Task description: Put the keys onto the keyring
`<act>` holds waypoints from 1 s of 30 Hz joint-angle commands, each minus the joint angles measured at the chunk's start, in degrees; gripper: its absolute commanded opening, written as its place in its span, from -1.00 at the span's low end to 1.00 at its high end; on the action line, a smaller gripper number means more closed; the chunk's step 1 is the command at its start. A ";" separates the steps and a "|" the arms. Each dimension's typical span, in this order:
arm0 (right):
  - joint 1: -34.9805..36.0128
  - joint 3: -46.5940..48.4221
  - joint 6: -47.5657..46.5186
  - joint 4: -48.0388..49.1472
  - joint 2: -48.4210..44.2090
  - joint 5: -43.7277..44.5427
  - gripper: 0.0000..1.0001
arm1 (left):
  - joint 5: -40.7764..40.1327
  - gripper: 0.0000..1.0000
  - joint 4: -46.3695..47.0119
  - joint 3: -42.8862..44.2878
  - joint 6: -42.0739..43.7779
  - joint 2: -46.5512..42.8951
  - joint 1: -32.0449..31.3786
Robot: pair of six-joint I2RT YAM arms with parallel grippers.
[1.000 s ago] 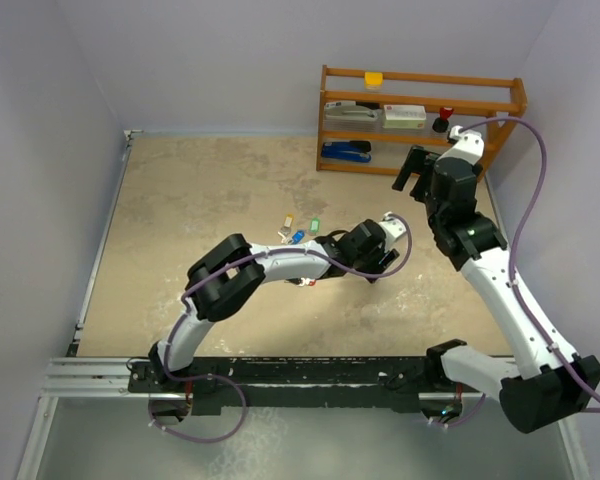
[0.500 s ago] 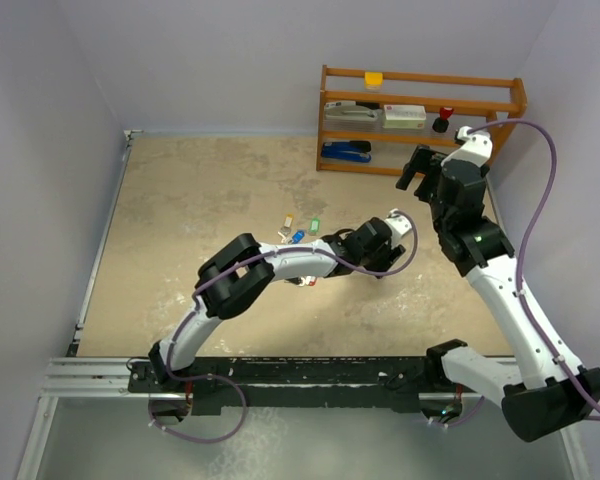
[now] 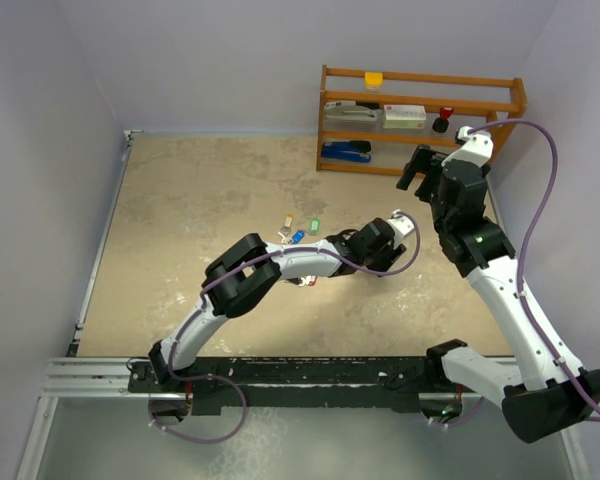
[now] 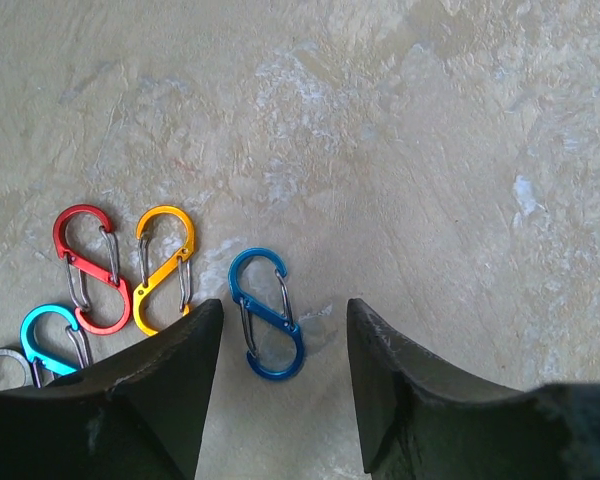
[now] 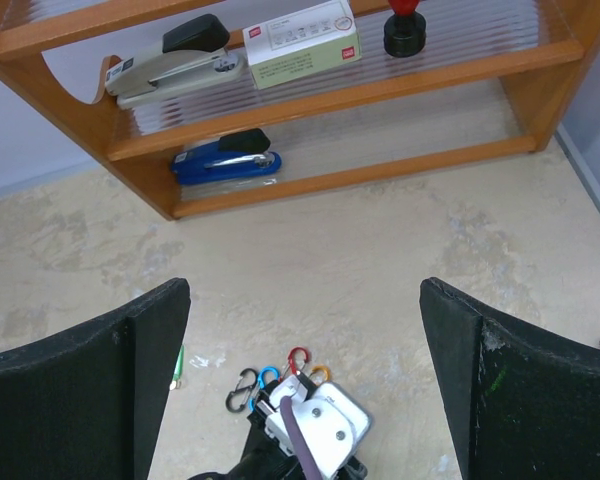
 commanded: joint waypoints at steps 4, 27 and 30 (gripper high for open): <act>-0.11 2.03 -1.04 2.22 -1.37 1.76 1.00 | 0.84 -0.02 1.43 2.47 -1.27 1.18 0.68; -0.11 1.54 -1.17 2.03 -1.51 1.58 1.00 | 0.51 -0.38 -0.31 1.14 -3.00 0.98 1.28; -0.11 1.45 -1.16 1.95 -1.62 1.56 1.00 | 0.33 -0.42 -0.57 0.71 -3.30 0.99 1.30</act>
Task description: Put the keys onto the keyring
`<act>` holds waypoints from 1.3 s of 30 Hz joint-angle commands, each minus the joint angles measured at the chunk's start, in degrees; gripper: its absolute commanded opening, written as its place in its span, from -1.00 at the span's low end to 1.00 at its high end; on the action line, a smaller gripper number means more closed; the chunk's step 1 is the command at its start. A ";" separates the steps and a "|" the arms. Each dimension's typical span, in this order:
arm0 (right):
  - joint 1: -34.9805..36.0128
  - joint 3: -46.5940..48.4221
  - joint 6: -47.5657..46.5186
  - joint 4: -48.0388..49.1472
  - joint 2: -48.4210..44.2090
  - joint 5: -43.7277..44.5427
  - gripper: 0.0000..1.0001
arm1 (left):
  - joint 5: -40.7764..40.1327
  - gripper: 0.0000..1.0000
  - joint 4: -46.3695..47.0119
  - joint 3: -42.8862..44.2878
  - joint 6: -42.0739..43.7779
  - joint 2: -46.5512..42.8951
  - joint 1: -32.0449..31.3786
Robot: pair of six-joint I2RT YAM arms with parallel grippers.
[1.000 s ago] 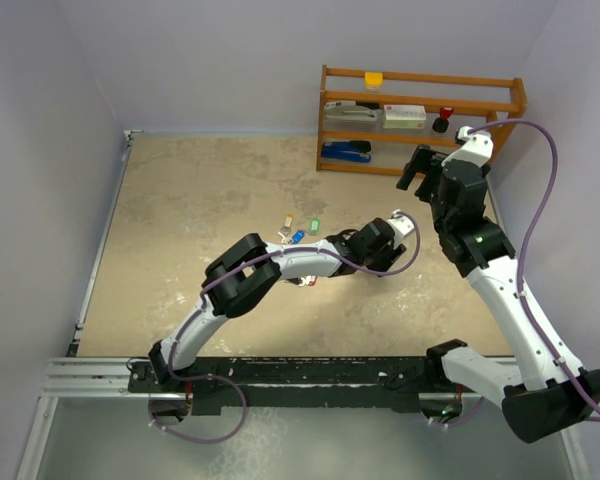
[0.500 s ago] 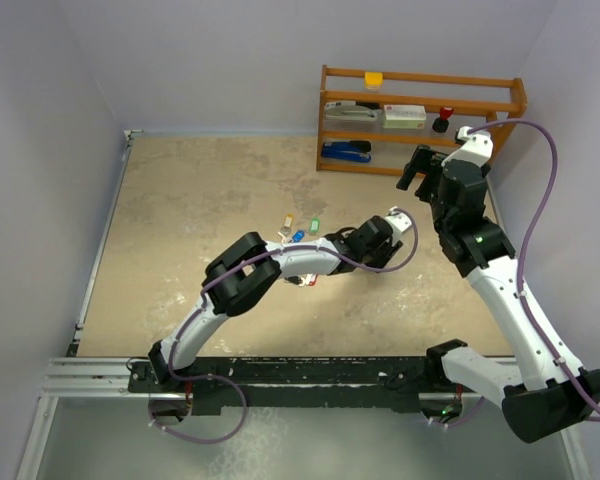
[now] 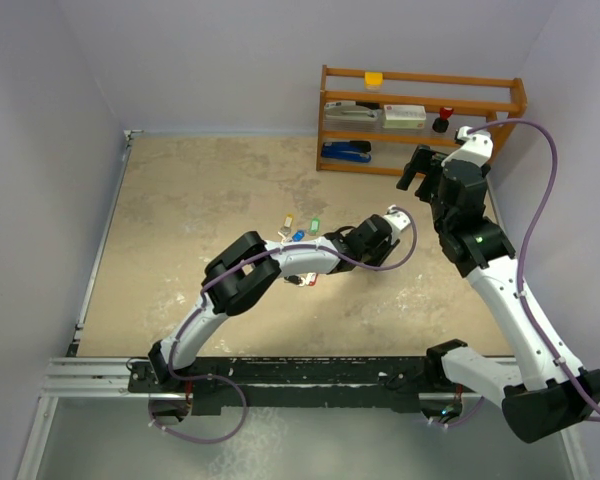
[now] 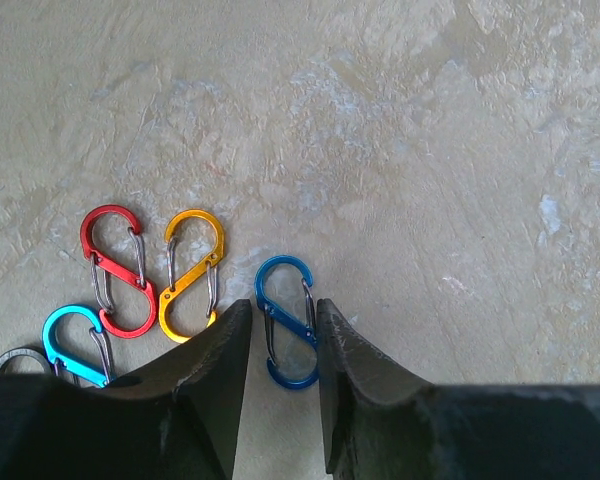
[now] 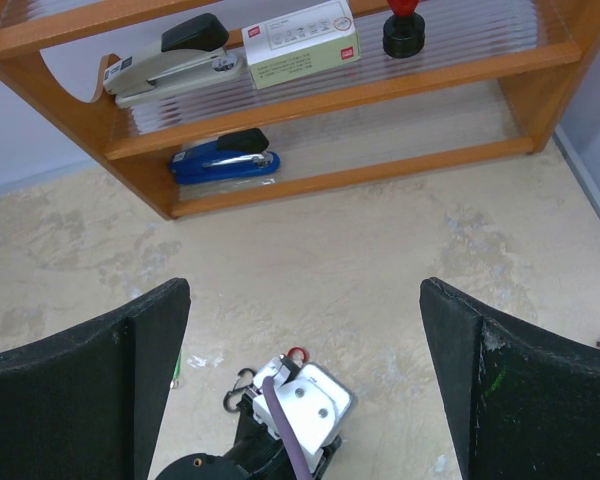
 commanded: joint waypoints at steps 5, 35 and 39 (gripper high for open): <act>-0.11 1.32 -0.65 1.88 -1.56 1.36 1.00 | -0.59 -0.44 -0.35 -1.31 -2.11 -0.65 -0.03; -0.11 0.58 -1.14 1.84 -1.21 2.62 1.00 | -7.63 -1.00 0.62 -6.51 -1.73 -9.49 -0.39; -0.11 -0.09 -1.47 1.84 -1.36 3.61 1.00 | -10.49 -1.00 -1.03 -7.15 -0.60 -14.43 -0.14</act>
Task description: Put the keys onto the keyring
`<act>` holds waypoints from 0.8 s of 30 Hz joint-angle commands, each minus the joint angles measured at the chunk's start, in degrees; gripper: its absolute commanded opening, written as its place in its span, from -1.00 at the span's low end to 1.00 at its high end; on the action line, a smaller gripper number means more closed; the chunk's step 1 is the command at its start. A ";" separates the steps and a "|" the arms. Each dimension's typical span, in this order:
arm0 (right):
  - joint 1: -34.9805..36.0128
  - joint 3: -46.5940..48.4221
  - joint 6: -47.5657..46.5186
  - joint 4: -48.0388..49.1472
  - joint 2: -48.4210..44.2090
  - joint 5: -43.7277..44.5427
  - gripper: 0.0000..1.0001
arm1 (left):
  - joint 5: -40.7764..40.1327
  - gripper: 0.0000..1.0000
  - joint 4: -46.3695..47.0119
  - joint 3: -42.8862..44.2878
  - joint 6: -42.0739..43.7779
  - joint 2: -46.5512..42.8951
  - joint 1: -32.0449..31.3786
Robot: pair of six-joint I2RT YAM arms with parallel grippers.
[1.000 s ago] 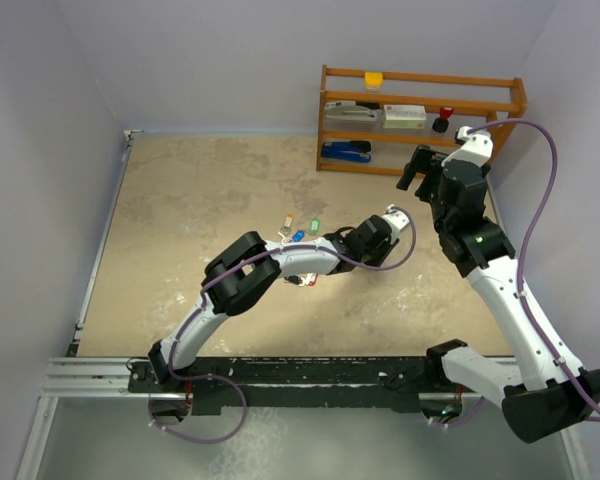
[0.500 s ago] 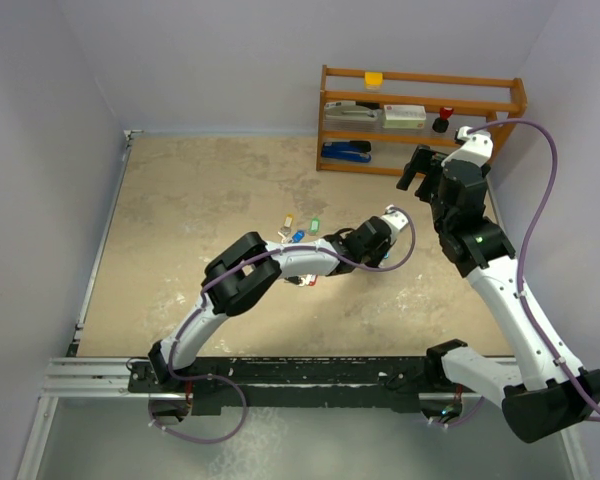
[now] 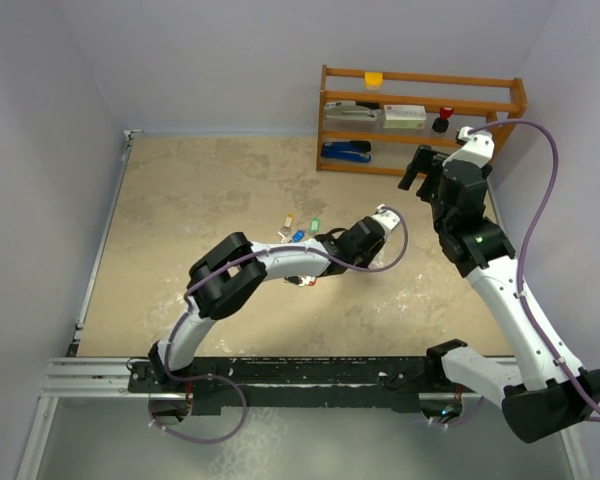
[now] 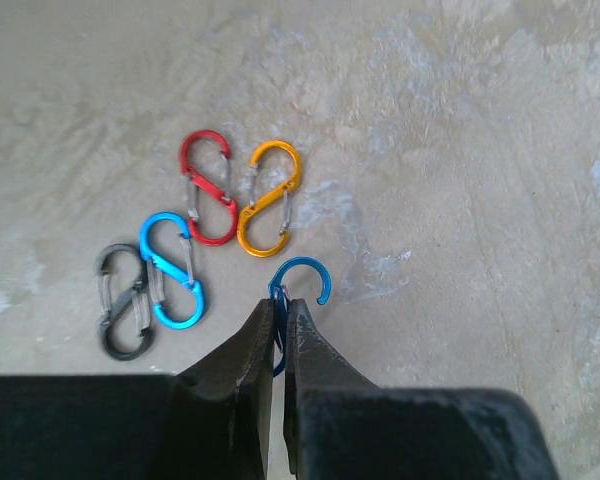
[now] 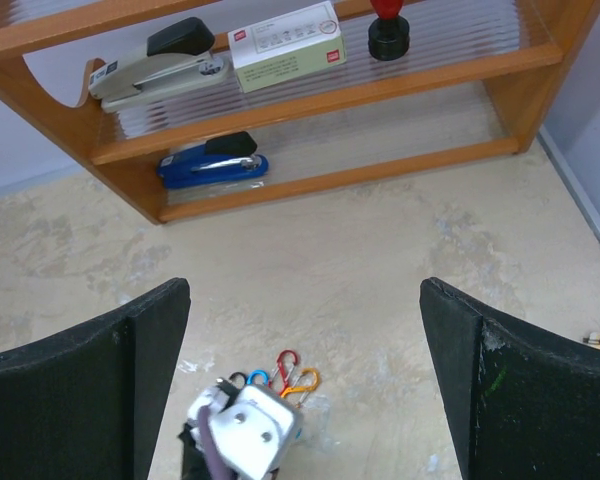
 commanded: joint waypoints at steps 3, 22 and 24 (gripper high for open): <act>-0.11 -0.72 -1.26 1.73 -0.93 2.18 1.00 | -6.00 -1.00 -1.82 -0.36 1.11 -11.45 0.76; 3.66 -3.21 -4.06 3.57 16.01 -17.31 0.89 | -12.88 -1.00 -2.14 -22.01 -8.14 -29.92 18.25; 5.40 -2.71 -4.42 3.67 19.31 -17.40 0.89 | -11.96 -1.00 -1.31 -24.50 -9.61 -31.66 19.53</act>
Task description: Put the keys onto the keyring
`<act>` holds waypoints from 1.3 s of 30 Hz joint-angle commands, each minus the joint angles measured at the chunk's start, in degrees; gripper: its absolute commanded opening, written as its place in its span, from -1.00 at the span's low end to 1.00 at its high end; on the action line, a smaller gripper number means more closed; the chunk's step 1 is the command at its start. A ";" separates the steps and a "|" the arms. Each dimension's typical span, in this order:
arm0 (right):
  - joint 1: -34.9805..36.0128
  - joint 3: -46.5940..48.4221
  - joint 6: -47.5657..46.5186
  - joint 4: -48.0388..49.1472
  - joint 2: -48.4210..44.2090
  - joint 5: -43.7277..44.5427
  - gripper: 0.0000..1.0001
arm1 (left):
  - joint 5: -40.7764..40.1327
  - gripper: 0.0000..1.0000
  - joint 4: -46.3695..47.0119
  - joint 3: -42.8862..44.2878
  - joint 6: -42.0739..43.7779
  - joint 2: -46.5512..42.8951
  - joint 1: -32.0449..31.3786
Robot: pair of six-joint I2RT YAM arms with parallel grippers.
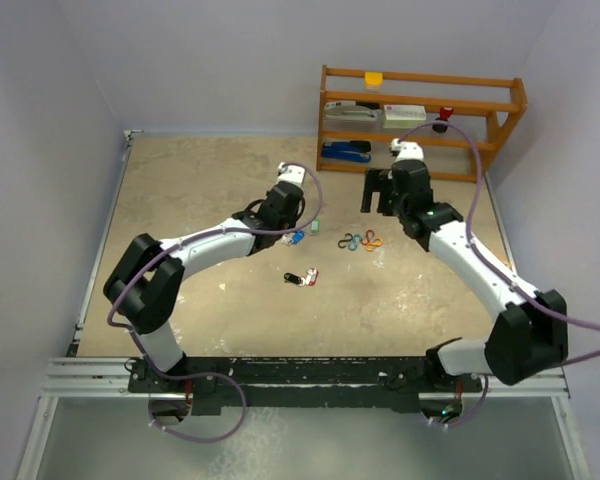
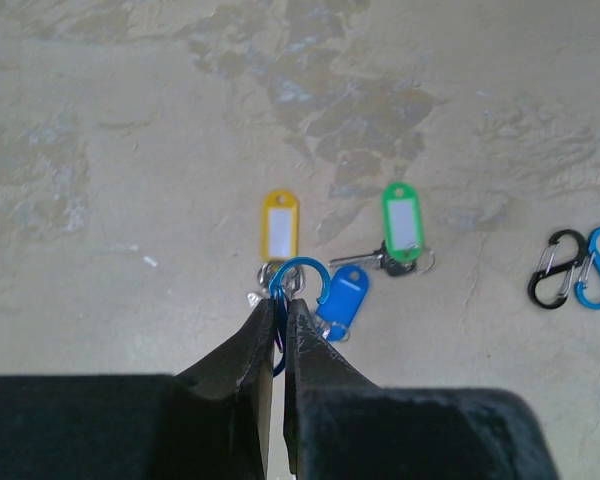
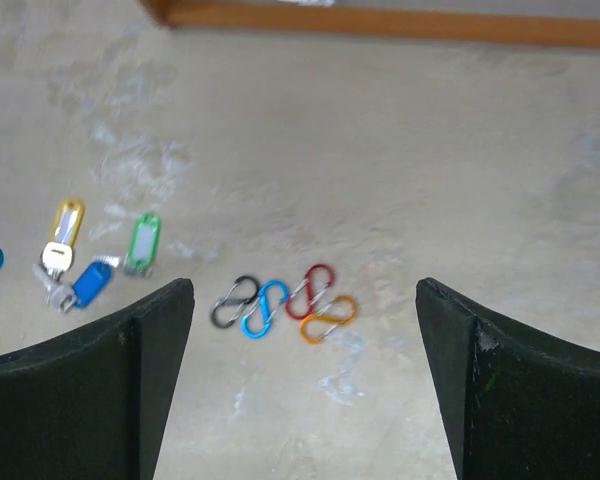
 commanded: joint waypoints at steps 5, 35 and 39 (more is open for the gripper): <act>6.35 1.26 -0.97 3.71 9.68 -10.96 0.81 | -1.03 -1.00 2.00 -6.70 -5.46 -7.53 3.33; 16.55 8.20 -0.73 4.82 25.88 -15.20 0.30 | -0.59 -1.00 4.43 -12.50 -6.91 -9.37 7.44; 17.34 10.26 -1.16 4.90 28.68 -15.74 0.18 | -0.11 -1.00 4.88 -13.63 -7.37 -10.23 8.14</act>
